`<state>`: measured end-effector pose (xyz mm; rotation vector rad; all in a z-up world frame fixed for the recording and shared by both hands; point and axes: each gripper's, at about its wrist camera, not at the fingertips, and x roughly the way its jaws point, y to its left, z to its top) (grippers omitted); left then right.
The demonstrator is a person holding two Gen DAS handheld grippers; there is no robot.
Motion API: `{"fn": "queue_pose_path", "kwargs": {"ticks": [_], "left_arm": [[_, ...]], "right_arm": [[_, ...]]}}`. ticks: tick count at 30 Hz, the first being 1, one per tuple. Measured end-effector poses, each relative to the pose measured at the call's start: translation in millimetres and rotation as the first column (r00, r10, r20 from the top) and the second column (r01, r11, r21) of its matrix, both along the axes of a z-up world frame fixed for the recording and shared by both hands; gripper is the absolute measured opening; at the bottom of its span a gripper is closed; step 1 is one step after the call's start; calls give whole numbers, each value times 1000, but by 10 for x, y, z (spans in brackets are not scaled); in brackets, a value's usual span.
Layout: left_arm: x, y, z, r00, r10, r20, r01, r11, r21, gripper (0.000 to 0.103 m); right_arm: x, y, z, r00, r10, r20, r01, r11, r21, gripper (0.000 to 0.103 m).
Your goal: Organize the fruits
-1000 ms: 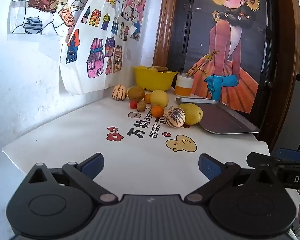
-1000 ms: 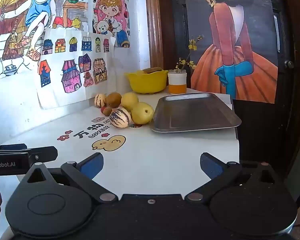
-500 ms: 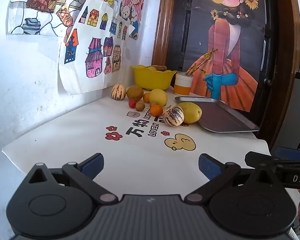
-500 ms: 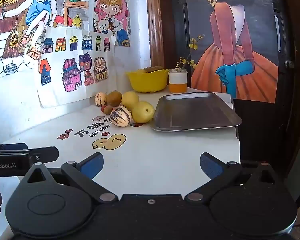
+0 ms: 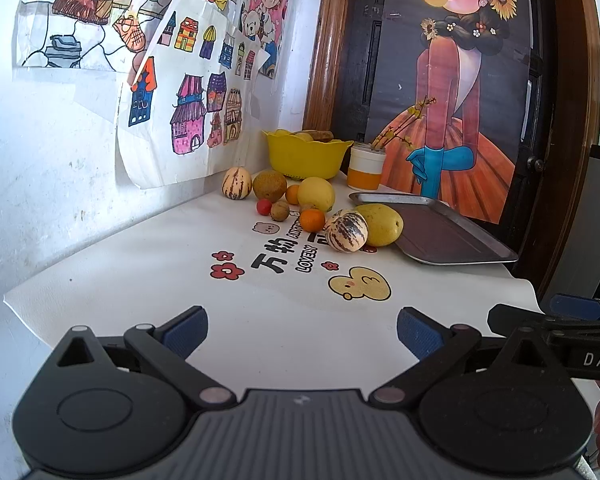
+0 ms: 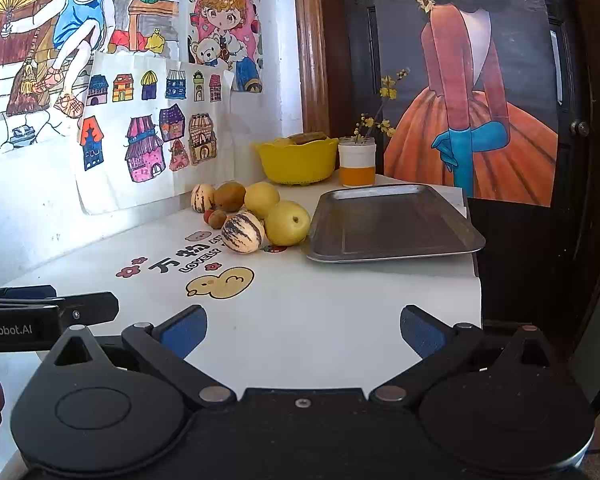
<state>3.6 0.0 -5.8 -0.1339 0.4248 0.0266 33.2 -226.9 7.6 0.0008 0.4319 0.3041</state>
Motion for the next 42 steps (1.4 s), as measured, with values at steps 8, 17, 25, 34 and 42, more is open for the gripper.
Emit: {"fn": "queue_pose_path", "kwargs": {"ticks": [8,17,25,34,42], "left_arm": [[10,8,-43,1000,0,-1,0,1000,-3,103],[-20,-22,18,1000,1,-3,-1,1000,0,103],[-17,-23,15,1000,1,-3,-1,1000,0,103],[-42,-39,-8,1000,1,-5,-1,1000,-1,103],[-33,-53,-63,1000,4,-13,-4,1000,0,103]], "right_arm": [[0,2,-5,1000,0,0,0,1000,0,103],[0,7,-3,1000,0,0,0,1000,-1,102],[-5,11,-4,1000,0,-1,0,1000,-1,102],[-7,24,-10,1000,1,-1,-1,1000,-2,102],[-11,112,-75,1000,8,-12,-8,1000,-6,102]]}}
